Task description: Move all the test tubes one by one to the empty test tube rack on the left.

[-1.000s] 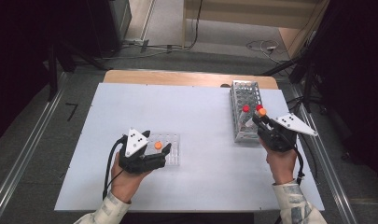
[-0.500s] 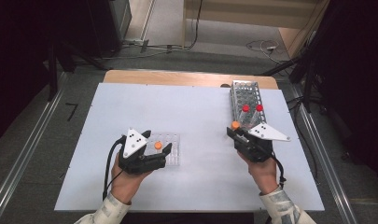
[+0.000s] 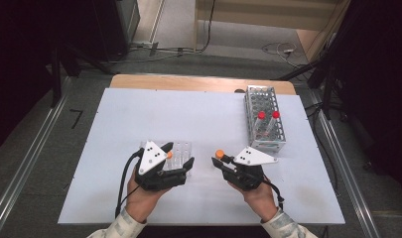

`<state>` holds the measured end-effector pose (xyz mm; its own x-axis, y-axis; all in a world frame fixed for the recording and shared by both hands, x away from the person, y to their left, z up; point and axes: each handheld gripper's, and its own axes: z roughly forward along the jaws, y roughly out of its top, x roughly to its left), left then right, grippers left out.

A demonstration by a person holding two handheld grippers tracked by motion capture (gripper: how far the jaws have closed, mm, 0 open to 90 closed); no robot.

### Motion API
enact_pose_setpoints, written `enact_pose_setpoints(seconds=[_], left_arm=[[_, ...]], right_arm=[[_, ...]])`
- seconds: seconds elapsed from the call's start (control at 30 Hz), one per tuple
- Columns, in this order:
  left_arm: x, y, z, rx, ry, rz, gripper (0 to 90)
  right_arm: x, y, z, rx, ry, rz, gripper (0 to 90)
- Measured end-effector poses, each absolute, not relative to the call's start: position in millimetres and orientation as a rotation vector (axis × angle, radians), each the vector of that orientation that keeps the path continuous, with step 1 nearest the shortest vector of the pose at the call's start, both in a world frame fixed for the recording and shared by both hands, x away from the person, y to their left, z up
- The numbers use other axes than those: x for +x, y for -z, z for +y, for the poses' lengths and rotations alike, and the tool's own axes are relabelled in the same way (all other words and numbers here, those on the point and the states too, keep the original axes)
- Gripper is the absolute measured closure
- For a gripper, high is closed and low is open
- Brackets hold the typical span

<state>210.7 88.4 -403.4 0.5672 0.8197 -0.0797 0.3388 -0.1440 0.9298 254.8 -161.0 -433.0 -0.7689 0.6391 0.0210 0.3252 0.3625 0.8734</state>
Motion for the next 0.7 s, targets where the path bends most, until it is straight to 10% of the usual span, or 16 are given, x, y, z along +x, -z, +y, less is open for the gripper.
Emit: enact_pose_setpoints(seconds=[0.7], left_arm=[[218.7,416.4,53.6,1.841,-0.426,0.866,61.4]], right_arm=[[240.5,443.5,-133.3,0.750,-1.372,2.383,70.9]])
